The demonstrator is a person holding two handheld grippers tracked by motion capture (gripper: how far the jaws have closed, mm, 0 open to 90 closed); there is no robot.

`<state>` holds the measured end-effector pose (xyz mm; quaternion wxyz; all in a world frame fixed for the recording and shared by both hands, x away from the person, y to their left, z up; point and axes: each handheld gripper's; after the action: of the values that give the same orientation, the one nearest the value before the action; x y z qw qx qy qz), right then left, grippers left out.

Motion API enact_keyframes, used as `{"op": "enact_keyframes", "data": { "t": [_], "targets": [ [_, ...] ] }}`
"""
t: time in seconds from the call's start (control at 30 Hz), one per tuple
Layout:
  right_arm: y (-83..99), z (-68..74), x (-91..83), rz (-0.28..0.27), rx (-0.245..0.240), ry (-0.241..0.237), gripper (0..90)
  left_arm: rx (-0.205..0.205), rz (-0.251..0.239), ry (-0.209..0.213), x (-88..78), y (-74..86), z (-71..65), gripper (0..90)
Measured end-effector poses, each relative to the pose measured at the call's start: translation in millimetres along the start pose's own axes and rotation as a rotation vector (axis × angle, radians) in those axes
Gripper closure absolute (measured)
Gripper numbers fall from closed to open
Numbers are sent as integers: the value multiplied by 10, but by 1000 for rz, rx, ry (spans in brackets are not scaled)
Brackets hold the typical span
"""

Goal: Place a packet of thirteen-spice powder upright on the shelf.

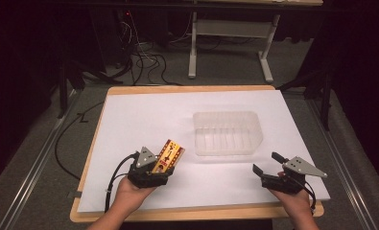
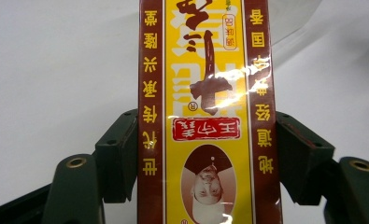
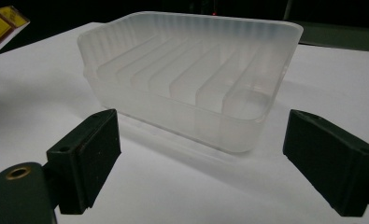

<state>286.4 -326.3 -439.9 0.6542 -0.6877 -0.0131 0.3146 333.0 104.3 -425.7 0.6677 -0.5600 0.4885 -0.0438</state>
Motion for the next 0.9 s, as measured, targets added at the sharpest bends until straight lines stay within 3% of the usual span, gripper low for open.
{"op": "enact_keyframes", "data": {
  "t": [0.37, 0.47, 0.5, 0.6, 0.8, 0.9],
  "targets": [
    [-28, 79, 41, -8, 1, -33, 120, -7, -83, 41, 169, -78, -151, 328],
    [-60, 156, 66, -8, -9, -45, 120, 16, -101, 49, 217, -154, -242, 328],
    [-92, 215, 85, -12, -21, -51, 127, 0, -138, 77, 200, -176, -289, 327],
    [-133, 288, 98, -12, -28, -60, 151, -1, -162, 92, 178, -153, -322, 328],
    [-344, 552, 207, -12, -67, -100, 166, 57, -148, 76, 185, -66, -376, 328],
    [-452, 612, 315, 3, -68, -113, 165, 60, -144, 79, 200, -34, -394, 327]
  ]
}}
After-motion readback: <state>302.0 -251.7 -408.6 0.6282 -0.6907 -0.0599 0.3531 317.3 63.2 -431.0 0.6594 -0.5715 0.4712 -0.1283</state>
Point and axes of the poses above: each handheld gripper's, and its own axes: x roughly forward along the jaws, y roughly out of its underside, z roughly to its left, and after that the axes turned 3 degrees about z, right-handed
